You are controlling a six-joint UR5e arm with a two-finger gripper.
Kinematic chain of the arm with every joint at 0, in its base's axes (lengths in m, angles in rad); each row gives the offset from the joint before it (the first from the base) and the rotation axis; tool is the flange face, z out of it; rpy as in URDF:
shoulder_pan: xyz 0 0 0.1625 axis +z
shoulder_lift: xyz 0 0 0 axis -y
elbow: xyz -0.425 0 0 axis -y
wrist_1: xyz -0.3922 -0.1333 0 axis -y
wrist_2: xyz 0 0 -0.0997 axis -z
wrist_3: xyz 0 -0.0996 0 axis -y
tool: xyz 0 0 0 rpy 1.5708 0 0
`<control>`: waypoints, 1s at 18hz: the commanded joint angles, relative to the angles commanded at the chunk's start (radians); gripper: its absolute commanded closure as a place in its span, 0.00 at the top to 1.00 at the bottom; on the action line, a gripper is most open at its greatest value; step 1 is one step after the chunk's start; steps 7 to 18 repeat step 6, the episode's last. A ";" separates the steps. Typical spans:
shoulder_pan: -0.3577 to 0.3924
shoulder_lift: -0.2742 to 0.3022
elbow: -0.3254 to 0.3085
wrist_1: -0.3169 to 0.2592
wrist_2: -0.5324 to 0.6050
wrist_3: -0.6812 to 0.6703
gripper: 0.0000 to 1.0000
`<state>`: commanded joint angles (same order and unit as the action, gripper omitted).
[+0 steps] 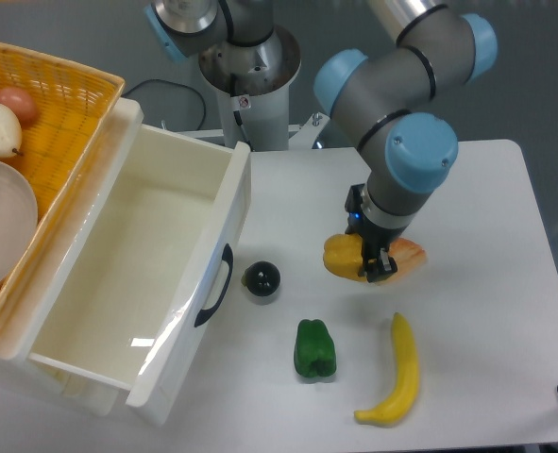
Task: Pick up the yellow pepper
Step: 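Lift the grasped yellow pepper up off the table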
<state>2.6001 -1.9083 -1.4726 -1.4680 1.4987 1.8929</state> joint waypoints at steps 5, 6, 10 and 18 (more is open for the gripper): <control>0.003 0.003 -0.011 0.003 0.002 0.000 0.32; 0.005 0.003 -0.014 0.005 0.005 0.002 0.32; 0.005 0.003 -0.014 0.005 0.005 0.002 0.32; 0.005 0.003 -0.014 0.005 0.005 0.002 0.32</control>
